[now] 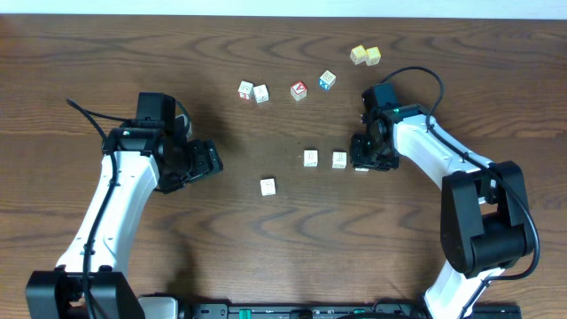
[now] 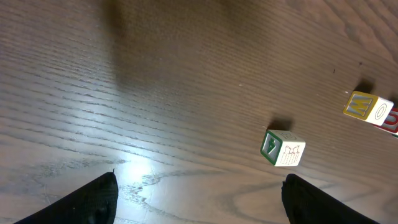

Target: Lift 4 blocks

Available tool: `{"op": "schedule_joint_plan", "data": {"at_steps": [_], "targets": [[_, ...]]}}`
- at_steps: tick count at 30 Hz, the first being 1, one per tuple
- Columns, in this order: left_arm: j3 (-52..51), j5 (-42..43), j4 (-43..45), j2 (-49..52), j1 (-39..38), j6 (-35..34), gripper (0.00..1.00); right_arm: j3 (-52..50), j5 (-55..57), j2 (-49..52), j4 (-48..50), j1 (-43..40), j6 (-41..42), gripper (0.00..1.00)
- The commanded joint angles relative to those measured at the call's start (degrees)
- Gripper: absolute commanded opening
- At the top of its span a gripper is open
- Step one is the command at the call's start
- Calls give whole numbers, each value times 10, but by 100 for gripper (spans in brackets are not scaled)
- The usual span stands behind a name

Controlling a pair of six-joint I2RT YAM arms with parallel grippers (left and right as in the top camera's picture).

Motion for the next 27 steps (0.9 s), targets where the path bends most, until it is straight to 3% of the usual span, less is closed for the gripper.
{"op": "schedule_joint_plan", "data": {"at_steps": [1,6,9,17,20,27], "targets": [[-7,1,-2,4,2,3,84,0,-1,2,1,2,1,35],[-7,1,-2,4,2,3,84,0,-1,2,1,2,-4,37],[-7,1,-2,4,2,3,84,1,-1,2,1,2,-9,48],[-7,1,-2,4,2,3,85,35,0,2,-33,1,-26,55],[-7,1,-2,4,2,4,85,67,2,2,-65,-1,-38,57],[-7,1,-2,4,2,4,85,199,-12,2,-225,-7,-64,72]]}}
